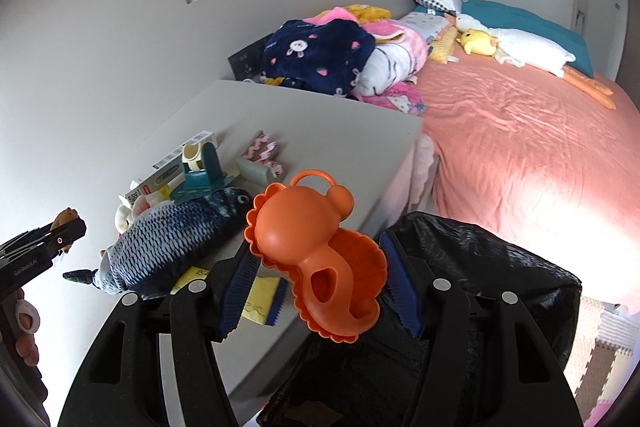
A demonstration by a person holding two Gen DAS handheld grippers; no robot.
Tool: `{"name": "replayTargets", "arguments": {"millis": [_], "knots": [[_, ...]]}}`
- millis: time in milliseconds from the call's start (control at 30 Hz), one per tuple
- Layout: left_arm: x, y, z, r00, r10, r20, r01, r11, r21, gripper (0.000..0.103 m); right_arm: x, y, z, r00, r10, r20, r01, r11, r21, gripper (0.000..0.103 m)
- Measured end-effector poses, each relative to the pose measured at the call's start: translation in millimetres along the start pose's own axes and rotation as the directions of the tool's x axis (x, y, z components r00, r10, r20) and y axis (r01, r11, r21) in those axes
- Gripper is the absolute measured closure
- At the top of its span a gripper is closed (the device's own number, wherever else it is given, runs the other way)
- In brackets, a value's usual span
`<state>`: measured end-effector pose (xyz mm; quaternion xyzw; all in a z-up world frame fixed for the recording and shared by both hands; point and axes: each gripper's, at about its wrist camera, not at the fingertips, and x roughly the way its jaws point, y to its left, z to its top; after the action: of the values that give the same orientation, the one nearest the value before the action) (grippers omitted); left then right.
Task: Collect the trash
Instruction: 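Carry the brown plush with the left gripper while the right carries the octopus toward the black bag, then open the right gripper over the bag while the left gripper releases the brown plush into it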
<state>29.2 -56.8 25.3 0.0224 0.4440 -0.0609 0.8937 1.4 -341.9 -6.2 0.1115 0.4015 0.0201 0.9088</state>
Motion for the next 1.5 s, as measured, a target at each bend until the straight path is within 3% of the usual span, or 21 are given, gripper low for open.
{"name": "replayTargets", "arguments": {"millis": [467,933,967,1000,1067,1267,1500], "knots": [[1.0,-92.5,9.9,0.990,-0.140,0.000,0.138,0.979,0.147,0.056,-44.8,-66.4,-14.0,0.994,-0.094,0.053,0.089,0.991,0.096,0.040],[-6.0,-182.1,4.6,0.959,-0.282,-0.032,0.279,0.916,0.288,0.056,-85.9,-121.1,-30.0,0.978,-0.190,0.086,0.172,0.967,0.186,0.040],[-6.0,-188.6,3.2,0.953,-0.301,-0.048,0.301,0.904,0.303,0.045,-88.2,-125.1,-31.4,0.977,-0.196,0.083,0.177,0.965,0.194,0.034],[-5.6,-196.5,0.8,0.945,-0.319,-0.072,0.325,0.891,0.318,0.010,-91.0,-128.8,-32.9,0.973,-0.216,0.086,0.194,0.958,0.210,0.016],[-6.1,-206.6,-4.8,0.938,-0.338,-0.079,0.344,0.876,0.339,0.006,-102.4,-137.8,-37.7,0.956,-0.266,0.125,0.227,0.938,0.264,0.009],[2.6,-233.1,-18.3,0.916,-0.373,-0.147,0.401,0.847,0.348,0.006,-116.6,-158.9,-42.3,0.940,-0.311,0.140,0.254,0.912,0.320,0.009],[-1.3,-236.8,-23.0,0.923,-0.360,-0.138,0.385,0.846,0.370,0.006,-116.0,-161.8,-43.5,0.944,-0.302,0.134,0.248,0.916,0.316,0.009]]}}
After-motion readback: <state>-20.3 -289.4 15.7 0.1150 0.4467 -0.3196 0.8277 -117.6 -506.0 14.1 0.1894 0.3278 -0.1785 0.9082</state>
